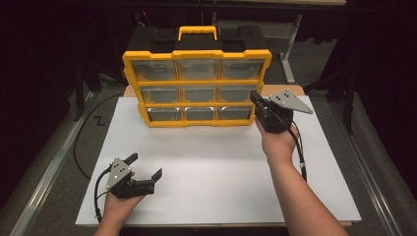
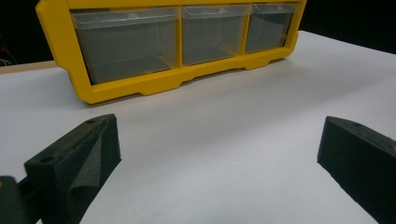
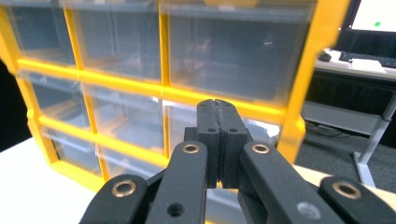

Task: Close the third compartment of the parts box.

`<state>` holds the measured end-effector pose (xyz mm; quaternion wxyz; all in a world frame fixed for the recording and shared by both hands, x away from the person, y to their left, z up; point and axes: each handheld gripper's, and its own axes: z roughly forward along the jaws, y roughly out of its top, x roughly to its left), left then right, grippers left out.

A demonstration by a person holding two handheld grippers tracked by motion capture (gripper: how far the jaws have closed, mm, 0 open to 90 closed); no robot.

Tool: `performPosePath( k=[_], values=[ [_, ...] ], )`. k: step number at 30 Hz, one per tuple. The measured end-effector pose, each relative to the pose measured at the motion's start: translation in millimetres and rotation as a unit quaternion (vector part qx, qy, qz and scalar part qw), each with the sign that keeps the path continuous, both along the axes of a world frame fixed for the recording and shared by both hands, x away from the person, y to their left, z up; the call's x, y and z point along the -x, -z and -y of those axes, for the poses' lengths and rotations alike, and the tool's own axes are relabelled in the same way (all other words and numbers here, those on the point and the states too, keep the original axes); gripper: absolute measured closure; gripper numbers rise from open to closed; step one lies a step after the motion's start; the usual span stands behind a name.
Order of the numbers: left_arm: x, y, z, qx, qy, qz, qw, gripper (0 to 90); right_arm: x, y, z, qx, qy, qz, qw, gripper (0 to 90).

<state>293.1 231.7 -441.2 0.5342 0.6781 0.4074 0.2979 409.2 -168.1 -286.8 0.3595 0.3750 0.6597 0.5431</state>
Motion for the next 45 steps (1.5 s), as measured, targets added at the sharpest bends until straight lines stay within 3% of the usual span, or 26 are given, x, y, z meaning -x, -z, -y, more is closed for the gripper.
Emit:
performPosePath(
  k=[5, 17, 26, 34, 39, 42, 45],
  values=[
    [0.1, 0.0, 0.8, -0.002, 0.001, 0.000, 1.0000, 0.2, 6.0, 19.0, 12.0, 0.008, -0.002, -0.009, 0.9999, 90.0],
    [0.2, -0.1, 0.2, -0.003, 0.001, 0.000, 1.0000, 0.2, 15.6, 84.2, 38.4, 0.025, -0.001, -0.066, 0.9975, 90.0],
    [0.3, -0.1, -0.2, -0.006, 0.001, -0.001, 1.0000, 0.2, 37.2, 119.9, 60.0, 0.029, -0.002, -0.100, 0.9945, 83.5],
    [0.8, -0.8, -1.6, -0.005, -0.001, -0.004, 1.0000, 0.2, 64.2, 126.6, 99.3, 0.003, 0.004, -0.115, 0.9933, 59.3],
    [1.7, -0.8, -3.3, -0.002, -0.008, -0.006, 0.9999, 0.2, 82.7, 128.8, 124.6, -0.018, 0.003, -0.103, 0.9945, 34.6],
    [2.7, -1.6, -3.8, -0.003, -0.010, -0.007, 0.9999, 0.2, 91.0, 132.5, 131.9, -0.022, 0.001, -0.106, 0.9941, 23.1],
    [3.5, -1.7, -4.5, -0.008, -0.012, -0.009, 0.9999, 0.2, 94.2, 130.8, 131.6, -0.022, 0.000, -0.095, 0.9953, 15.3]
  ],
)
